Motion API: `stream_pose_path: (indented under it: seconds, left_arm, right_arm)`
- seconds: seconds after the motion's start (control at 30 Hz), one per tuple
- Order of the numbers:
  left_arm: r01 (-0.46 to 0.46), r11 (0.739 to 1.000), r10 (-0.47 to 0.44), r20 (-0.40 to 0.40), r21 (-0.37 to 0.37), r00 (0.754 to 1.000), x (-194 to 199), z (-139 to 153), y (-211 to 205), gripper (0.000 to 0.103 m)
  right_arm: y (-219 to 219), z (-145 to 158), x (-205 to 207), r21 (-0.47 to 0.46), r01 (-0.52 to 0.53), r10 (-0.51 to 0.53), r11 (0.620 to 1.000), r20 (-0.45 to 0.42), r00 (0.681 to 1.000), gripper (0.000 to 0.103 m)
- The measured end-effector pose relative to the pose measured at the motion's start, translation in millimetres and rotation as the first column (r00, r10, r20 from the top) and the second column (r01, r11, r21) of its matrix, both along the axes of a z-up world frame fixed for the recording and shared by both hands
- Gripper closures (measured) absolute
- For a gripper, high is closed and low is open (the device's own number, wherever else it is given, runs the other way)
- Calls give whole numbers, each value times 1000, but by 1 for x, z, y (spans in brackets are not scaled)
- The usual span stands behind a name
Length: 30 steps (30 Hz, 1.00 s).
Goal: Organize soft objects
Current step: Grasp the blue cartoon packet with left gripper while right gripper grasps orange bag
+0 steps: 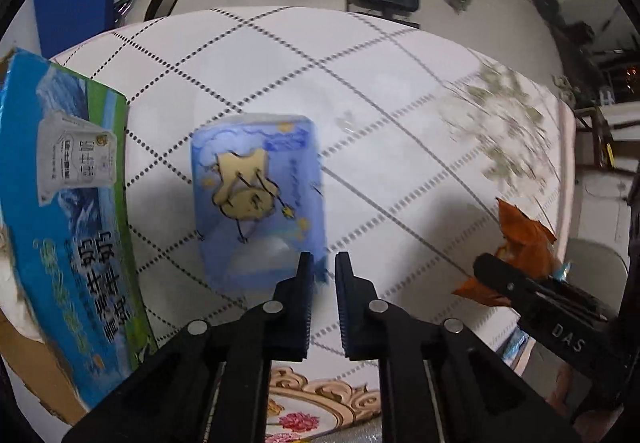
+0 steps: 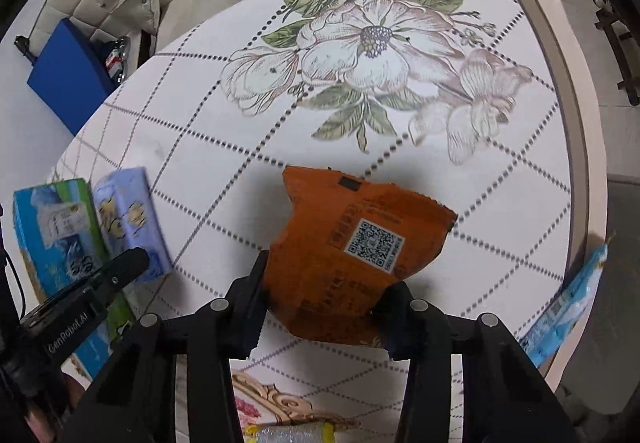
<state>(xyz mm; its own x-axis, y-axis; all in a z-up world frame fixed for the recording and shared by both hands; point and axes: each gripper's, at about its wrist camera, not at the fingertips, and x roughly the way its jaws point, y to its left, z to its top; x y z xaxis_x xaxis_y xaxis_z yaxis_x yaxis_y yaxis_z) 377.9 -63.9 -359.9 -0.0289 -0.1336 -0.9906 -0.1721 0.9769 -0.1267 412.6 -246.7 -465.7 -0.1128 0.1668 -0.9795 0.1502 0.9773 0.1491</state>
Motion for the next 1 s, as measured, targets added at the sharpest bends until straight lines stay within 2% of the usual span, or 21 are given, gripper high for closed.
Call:
stream_pose_path:
  seconds: [0.1,0.2,0.27,0.3,0.33,0.43,0.53,0.6,0.7,0.8,0.87,0.9,0.93,1.0]
  left_arm:
    - [17,999,-17,15,-39,1000,-6,10,-3,96]
    - [38,999,-38,26,-14,999,1,9,-5,92]
    - [50,998,-51,-29,-28,998,7,3,1,74]
    - [42,998,-44,-61,-37,997,14,-3,6,58]
    - [34,999,-37,-73,-38,997,21,-9,13,50]
    - [32,998,-29,-72,45,997,43,-11,24,48]
    - [37,997,-29,-120,65,992,55,-19,29,39]
    - [29,996,-13,-180,85,984,60,-32,32,34]
    - [55,990,-25,-231,127,973,62,-47,29,34]
    - [56,988,-18,-250,147,968,59,-57,29,27]
    - [27,992,2,-232,121,973,55,-55,31,34]
    - [23,992,4,-221,121,975,51,-52,33,48]
    - [32,992,-7,-198,123,980,46,-45,34,72]
    - [47,995,-30,-192,87,981,39,-39,31,89]
  right_arm:
    - [0,11,-12,-2,-2,2,1000,20,1000,56]
    - [-4,20,-23,-8,0,0,1000,30,1000,56]
    - [-7,25,-27,-6,5,-5,1000,39,999,56]
    - [-9,27,-28,-6,4,-4,1000,43,999,56]
    - [-10,30,-26,2,4,-4,1000,53,999,56]
    - [-14,40,-30,15,8,-9,1000,93,996,56]
    - [-8,44,-25,-2,-11,11,1000,118,993,56]
    - [-5,42,-24,0,-22,22,1000,111,994,56]
    - [0,36,-23,-5,-36,36,999,95,995,56]
    - [4,29,-22,-2,-41,41,999,86,995,56]
    - [9,26,-22,-2,-44,44,999,83,996,56]
    - [11,26,-22,-3,-49,49,999,85,995,56]
    - [10,27,-22,-4,-55,55,998,86,995,56]
    - [16,28,-22,-6,-63,64,998,89,994,56]
